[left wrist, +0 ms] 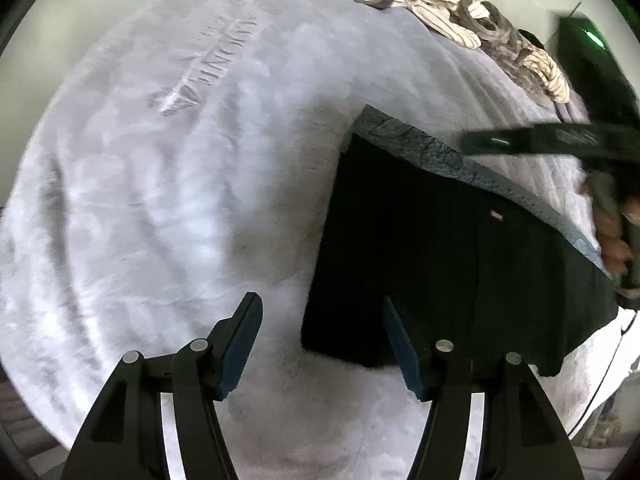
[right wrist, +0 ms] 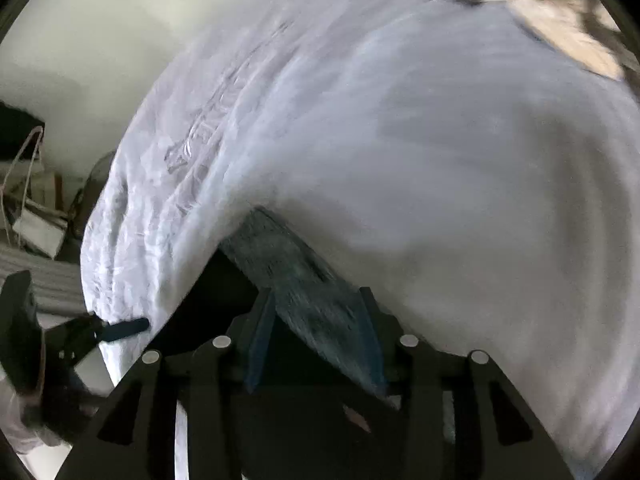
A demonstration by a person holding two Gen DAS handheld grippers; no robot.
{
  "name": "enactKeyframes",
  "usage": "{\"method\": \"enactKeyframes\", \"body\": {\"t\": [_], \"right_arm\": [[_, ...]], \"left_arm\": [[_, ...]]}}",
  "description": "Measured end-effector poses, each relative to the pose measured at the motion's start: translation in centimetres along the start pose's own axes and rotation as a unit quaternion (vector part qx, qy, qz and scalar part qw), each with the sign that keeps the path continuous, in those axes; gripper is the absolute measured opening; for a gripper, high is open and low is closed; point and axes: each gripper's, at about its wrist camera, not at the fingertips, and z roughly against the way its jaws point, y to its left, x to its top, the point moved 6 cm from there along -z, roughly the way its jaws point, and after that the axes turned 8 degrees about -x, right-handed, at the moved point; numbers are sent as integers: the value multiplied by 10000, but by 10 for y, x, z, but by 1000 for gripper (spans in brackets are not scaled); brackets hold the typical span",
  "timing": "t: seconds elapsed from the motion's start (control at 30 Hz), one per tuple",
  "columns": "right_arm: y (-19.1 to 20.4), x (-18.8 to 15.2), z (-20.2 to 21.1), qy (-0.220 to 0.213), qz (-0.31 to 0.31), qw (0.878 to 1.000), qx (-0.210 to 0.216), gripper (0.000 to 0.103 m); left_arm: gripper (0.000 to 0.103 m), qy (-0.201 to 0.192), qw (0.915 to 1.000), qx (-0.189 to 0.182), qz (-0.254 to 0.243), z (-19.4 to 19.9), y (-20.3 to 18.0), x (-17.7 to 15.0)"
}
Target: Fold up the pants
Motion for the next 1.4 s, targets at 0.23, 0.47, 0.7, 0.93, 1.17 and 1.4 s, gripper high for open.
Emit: {"method": "enactKeyframes", "body": {"t": [0.23, 0.47, 0.7, 0.93, 1.17, 1.4], "right_arm": [[-87, -106, 79, -265, -1665, 9854, -224, 54], [-209, -254, 138, -395, -3589, 9296, -743, 55], [-367, -435, 203, -815, -5902, 7931, -1266, 55], [-461, -503, 197, -1224, -6860, 7128, -796, 37], [-474, -524, 177, -982, -6744, 7283, -718, 6], [-453, -515, 223, -1096, -6175, 7656, -1435, 24]], "left_arm": [[64, 165, 9983, 48, -563, 12, -61, -2], [64, 615, 9821, -67, -1779, -45, -208, 7], [64, 686, 9799, 97, -1871, -109, -323, 13], [64, 919, 9821, 671, -1501, -157, -340, 5], [77, 950, 9814, 922, -1389, -164, -345, 0], [77, 612, 9828, 655, -1615, -130, -397, 17]]}}
